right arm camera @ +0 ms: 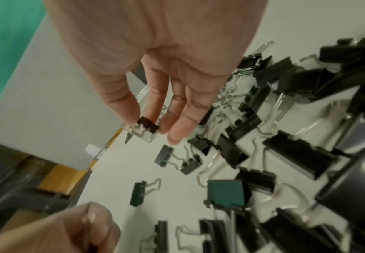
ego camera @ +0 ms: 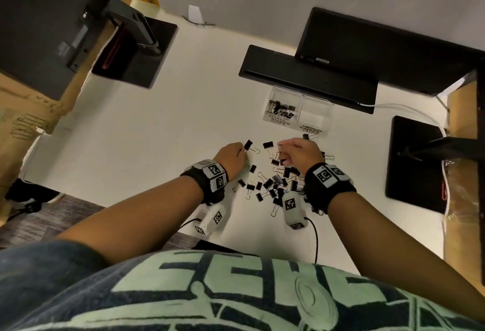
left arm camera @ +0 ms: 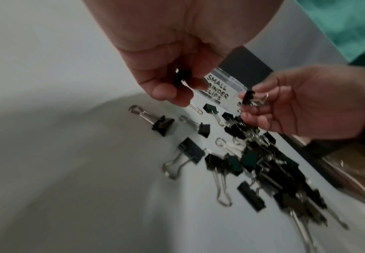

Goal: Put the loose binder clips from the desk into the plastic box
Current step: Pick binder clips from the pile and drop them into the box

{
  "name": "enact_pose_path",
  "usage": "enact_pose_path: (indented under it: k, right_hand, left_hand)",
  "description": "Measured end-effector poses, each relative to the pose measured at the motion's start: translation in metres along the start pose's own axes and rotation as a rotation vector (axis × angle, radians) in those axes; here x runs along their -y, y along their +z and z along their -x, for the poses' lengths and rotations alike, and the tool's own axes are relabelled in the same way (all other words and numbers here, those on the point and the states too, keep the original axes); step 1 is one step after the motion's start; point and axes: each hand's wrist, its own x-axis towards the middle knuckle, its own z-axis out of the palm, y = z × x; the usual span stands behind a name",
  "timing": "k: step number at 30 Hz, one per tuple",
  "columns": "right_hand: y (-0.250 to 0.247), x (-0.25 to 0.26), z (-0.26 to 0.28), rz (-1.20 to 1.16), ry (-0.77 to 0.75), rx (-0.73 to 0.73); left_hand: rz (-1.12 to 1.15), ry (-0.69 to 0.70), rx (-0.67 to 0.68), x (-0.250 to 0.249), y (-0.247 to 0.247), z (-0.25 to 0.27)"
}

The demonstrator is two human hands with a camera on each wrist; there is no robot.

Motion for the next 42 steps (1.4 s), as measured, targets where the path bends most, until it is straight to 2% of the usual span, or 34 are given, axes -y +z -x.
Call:
enact_pose_path:
  k: [4,7,9,12,17,20,26,30,35,42]
  right_hand:
    - [-0.01,0.01,-0.001,-0.21,0.077,0.016]
    - [-0.018,0.023,-0.005,-0.26,0.022,0.018]
    - [-0.021,0.034,-0.012,-0.203,-0.025,-0.019]
    - [-0.021,0.053,-0.028,0.01,-0.114,-0.124]
    - [-0.011,0.071,-0.054,0.25,-0.233,-0.23]
    - [-0.008,0.073,-0.057,0.388,-0.24,-0.237]
    - [-0.009,0.061,-0.034,0.416,-0.324,-0.254]
    - [-0.002,0.026,-0.013,0.573,-0.324,-0.076]
    - [0.009,-0.01,-0.006,0.849,-0.321,0.094]
    - [0.015,-0.018,-0.011,1.074,-0.378,0.148]
  left_hand:
    - [-0.118,0.094,0.094,-0.002,0.009,0.001]
    - [-0.189,0.134,0.168,-0.003,0.012,0.002]
    - [-0.301,0.169,0.225,-0.001,0.013,0.0]
    - [-0.421,0.199,0.247,0.002,0.015,-0.003]
    - [-0.426,0.249,0.189,0.004,0.014,-0.003]
    - [-0.363,0.255,0.154,-0.001,0.01,-0.005]
    - [-0.24,0.269,-0.003,-0.039,-0.011,-0.031]
    - [-0.196,0.3,-0.089,-0.073,-0.025,-0.062]
    - [-0.284,0.331,-0.1,-0.104,-0.031,-0.095]
    - [-0.304,0.322,-0.098,-0.104,-0.022,-0.102]
